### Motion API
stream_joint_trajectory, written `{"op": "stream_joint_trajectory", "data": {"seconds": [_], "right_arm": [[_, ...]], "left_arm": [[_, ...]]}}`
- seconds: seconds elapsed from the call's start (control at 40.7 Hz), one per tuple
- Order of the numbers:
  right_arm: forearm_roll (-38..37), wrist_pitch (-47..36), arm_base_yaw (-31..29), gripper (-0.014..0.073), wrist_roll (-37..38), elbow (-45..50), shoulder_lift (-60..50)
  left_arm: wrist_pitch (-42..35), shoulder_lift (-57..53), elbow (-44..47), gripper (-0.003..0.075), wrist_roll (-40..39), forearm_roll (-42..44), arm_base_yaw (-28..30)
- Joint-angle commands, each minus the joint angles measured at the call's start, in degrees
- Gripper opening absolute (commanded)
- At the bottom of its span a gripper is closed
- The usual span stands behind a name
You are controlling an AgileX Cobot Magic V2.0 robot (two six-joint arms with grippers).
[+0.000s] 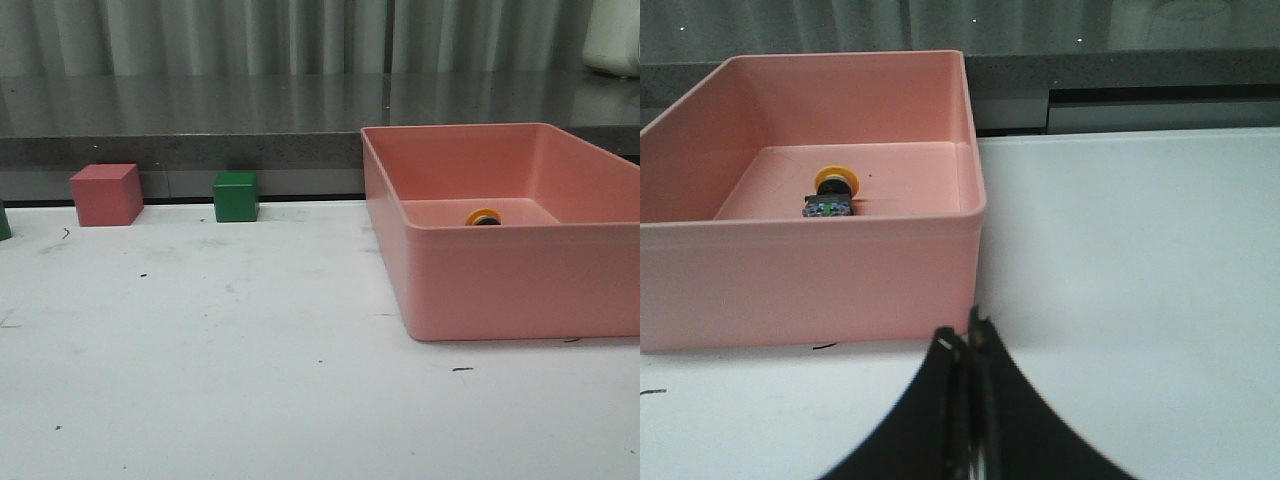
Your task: Place and stand button with both arms
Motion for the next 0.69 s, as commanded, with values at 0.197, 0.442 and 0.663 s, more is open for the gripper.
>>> {"op": "stream_joint_trajectory", "data": {"seconds": [0.197,0.442,0.663], "right_arm": [[-0.11,-4.11,-0.34,-0.0069,-0.55,-0.17,-1.12],[-0.11,-7.53,-0.34,-0.0069,-0.55,-0.17,-1.12],[-0.11,-15.63,-0.34,-0.0069,-0.55,-0.17,-1.12]], "left_arm": [[-4.93,-1.18,0.88,-0.002,-0.59,-0.41,-0.04],[-7.24,-1.18,0.88,-0.002,-0.59,-0.41,-0.04],[-15.26,-1.18,0.88,-0.002,-0.59,-0.41,-0.04]]}}
